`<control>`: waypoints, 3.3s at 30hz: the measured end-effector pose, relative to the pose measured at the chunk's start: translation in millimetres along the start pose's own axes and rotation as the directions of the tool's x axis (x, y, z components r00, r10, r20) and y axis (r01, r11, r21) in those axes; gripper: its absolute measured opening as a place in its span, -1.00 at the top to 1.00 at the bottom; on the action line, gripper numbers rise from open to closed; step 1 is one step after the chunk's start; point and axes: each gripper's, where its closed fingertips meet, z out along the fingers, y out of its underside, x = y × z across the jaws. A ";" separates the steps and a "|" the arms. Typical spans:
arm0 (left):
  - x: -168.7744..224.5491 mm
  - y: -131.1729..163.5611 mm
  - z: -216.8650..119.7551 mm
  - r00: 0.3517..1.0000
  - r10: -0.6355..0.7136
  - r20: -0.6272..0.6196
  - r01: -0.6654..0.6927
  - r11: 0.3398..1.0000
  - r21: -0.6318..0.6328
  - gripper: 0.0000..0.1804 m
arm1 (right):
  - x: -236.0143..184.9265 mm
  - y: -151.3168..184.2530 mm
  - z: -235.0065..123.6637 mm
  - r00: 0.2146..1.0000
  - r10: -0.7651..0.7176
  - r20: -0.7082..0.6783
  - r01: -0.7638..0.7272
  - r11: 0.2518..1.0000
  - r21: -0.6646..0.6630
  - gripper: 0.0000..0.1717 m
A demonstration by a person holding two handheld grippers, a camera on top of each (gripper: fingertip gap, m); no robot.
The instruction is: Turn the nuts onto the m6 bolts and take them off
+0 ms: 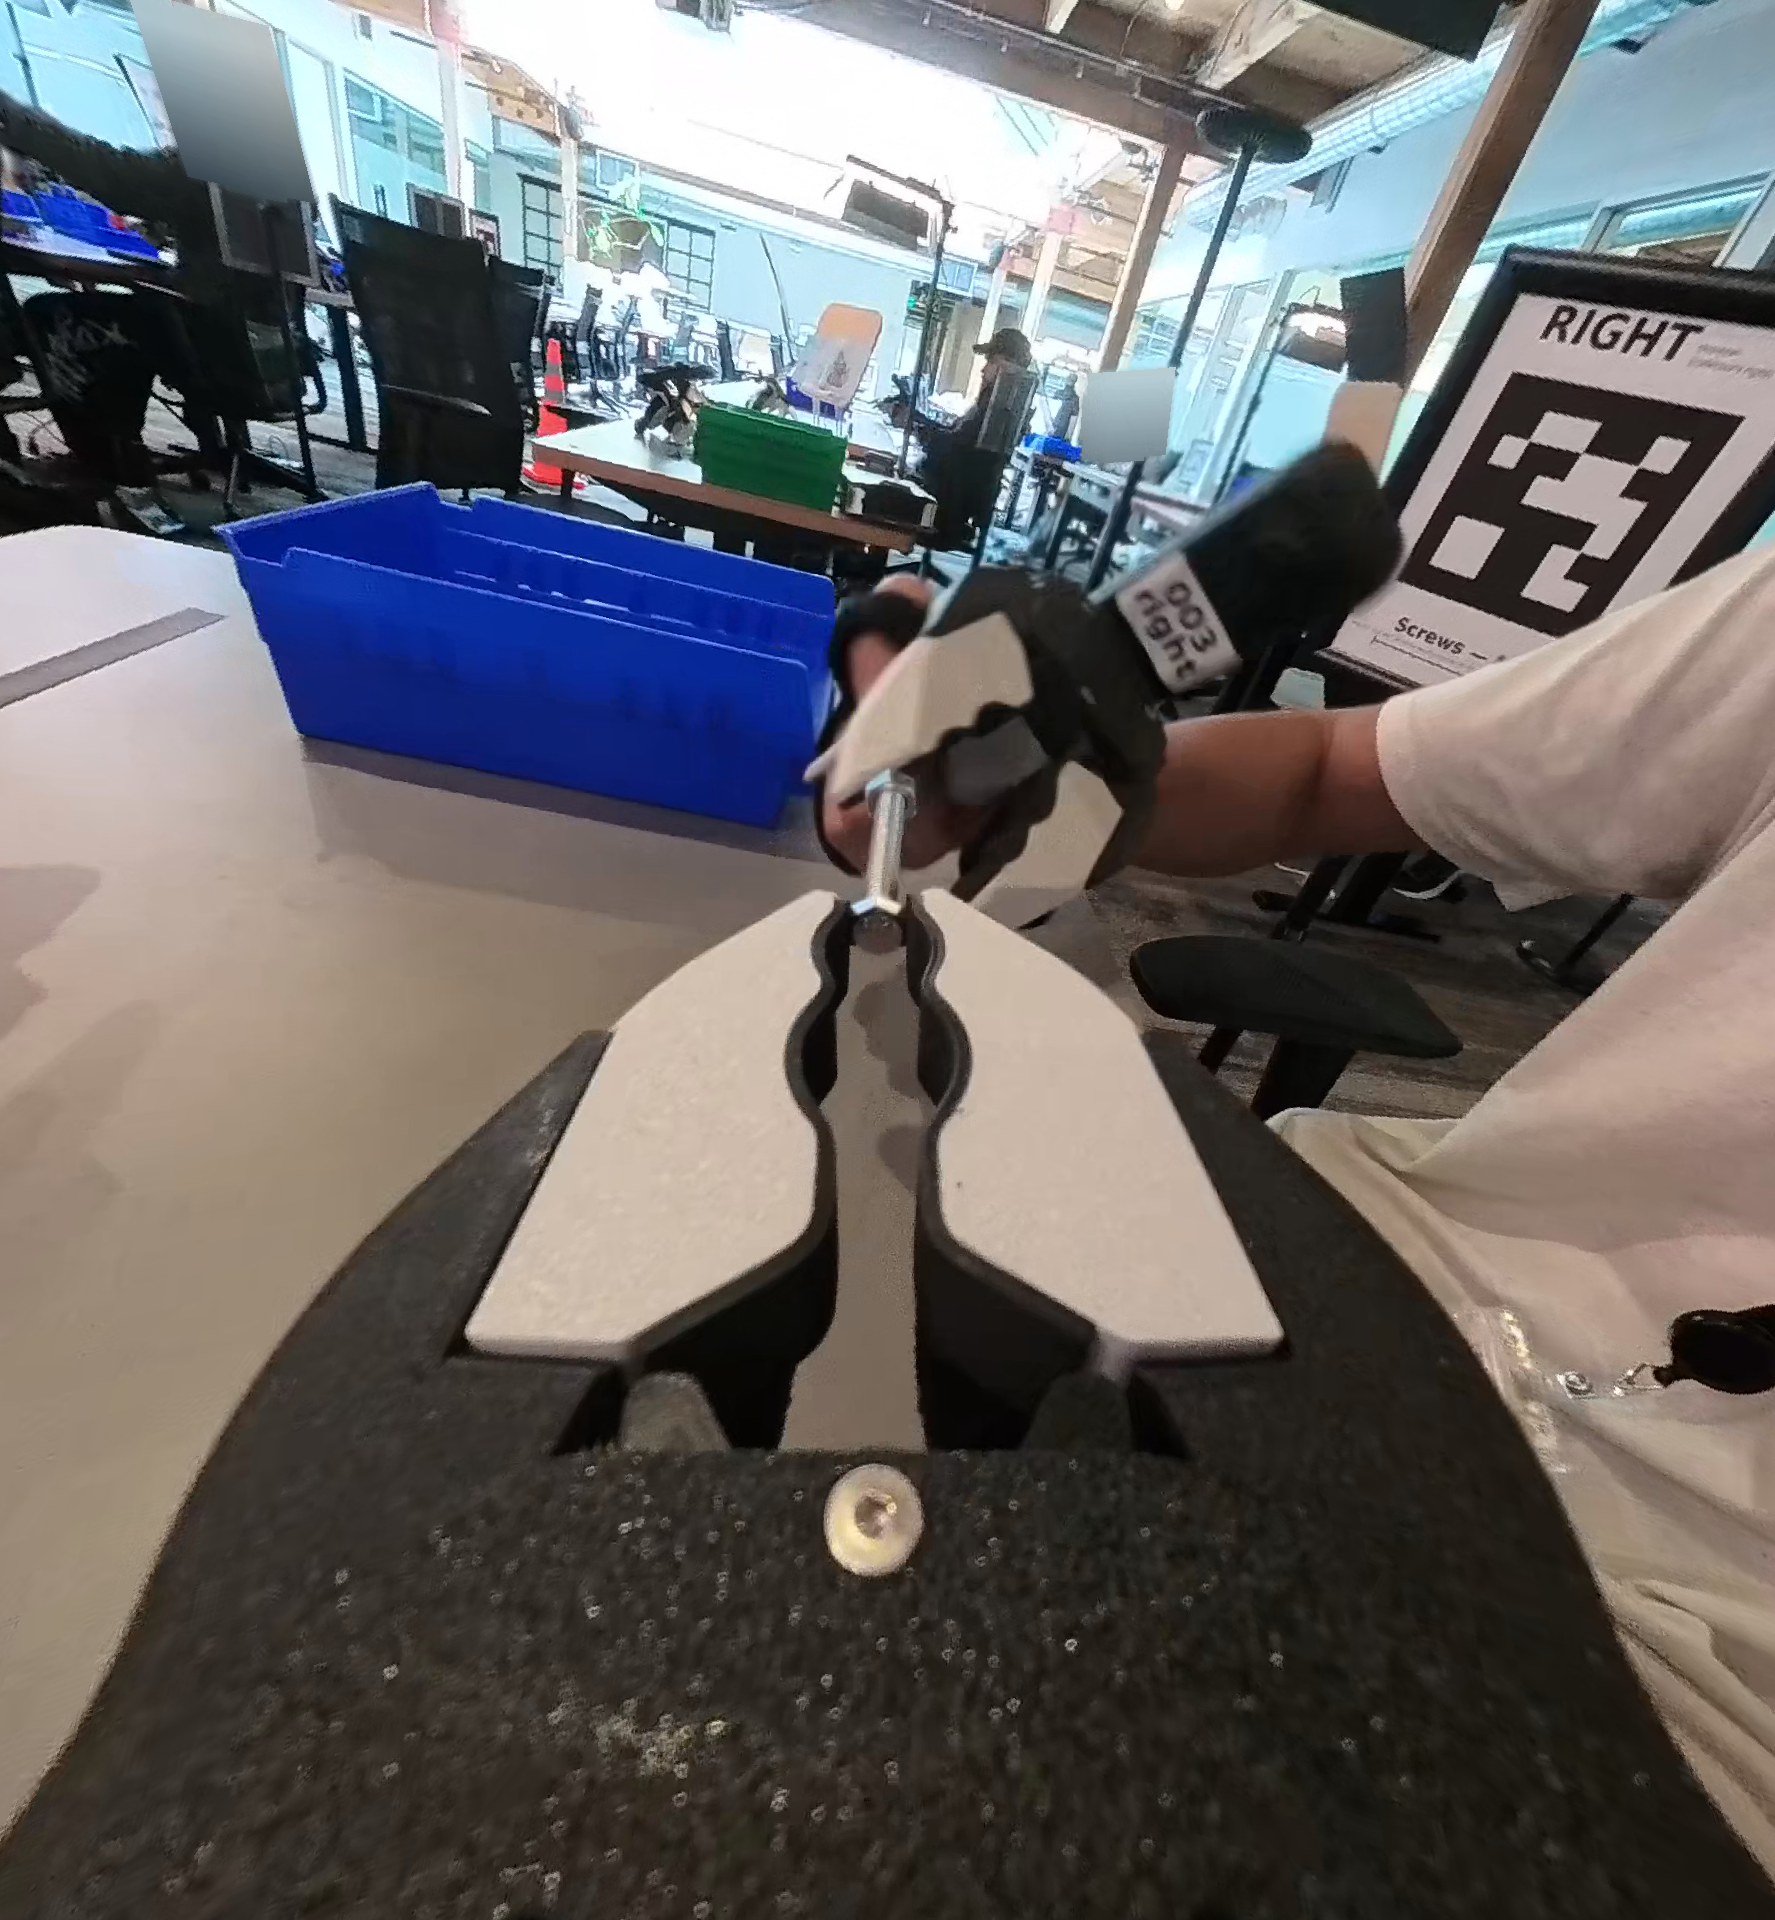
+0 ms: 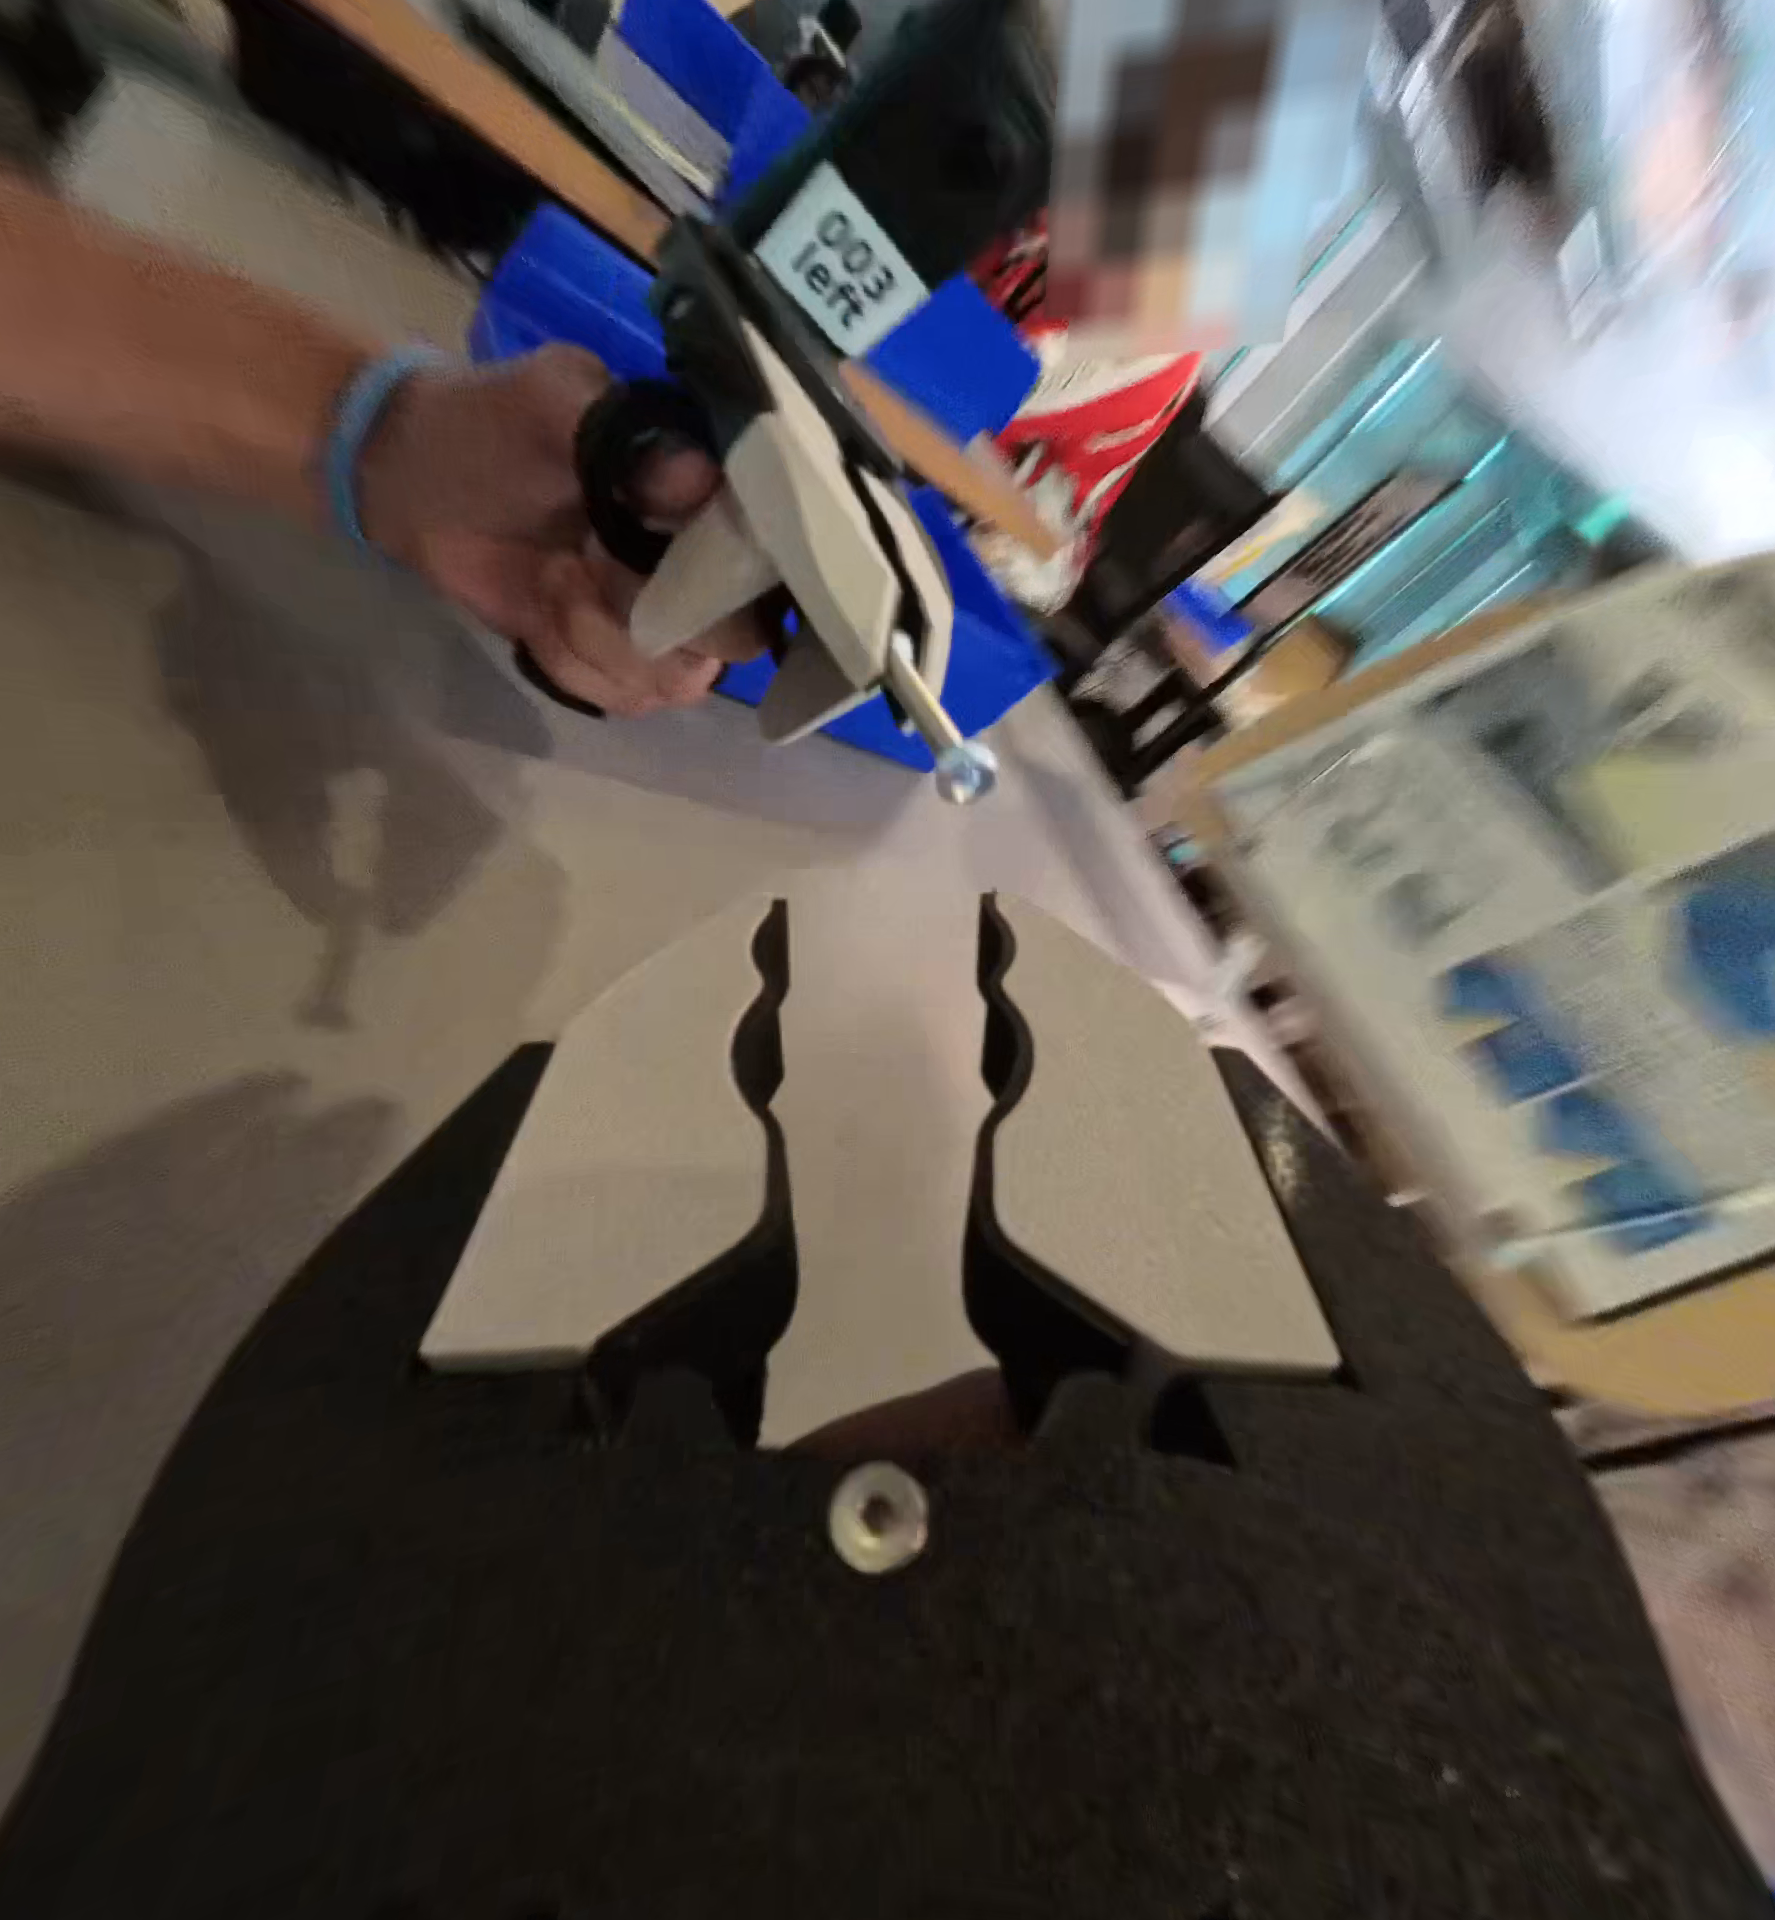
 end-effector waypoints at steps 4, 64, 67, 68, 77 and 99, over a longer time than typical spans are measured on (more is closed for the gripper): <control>4.3 5.1 3.6 0.999 -0.013 -0.030 0.012 1.000 -0.027 0.89 | 0.8 -9.5 1.6 0.953 -0.296 -0.071 0.296 0.955 -0.014 0.62; 9.4 20.1 8.0 0.996 -0.051 -0.078 0.042 0.993 -0.109 0.89 | -6.7 -10.2 2.7 0.863 -0.501 0.064 0.503 0.863 -0.042 0.88; 9.8 18.2 7.5 0.996 -0.042 -0.075 0.034 0.994 -0.100 0.89 | -5.4 -12.7 2.7 0.936 -0.336 0.105 0.341 0.939 -0.039 0.89; 9.5 16.7 7.1 0.997 -0.034 -0.071 0.028 0.995 -0.092 0.89 | -4.9 -13.0 3.2 0.968 -0.214 0.134 0.222 0.974 -0.043 0.89; -4.1 15.0 3.2 0.999 0.033 0.032 -0.030 0.996 -0.089 0.89 | -2.3 -7.1 13.2 0.096 0.937 0.335 -0.934 0.201 -0.295 0.88; 13.7 5.3 -1.5 0.987 -0.088 -0.132 0.084 0.996 -0.032 0.89 | -3.7 -24.4 0.5 0.792 -0.610 -0.019 0.604 0.787 -0.125 0.53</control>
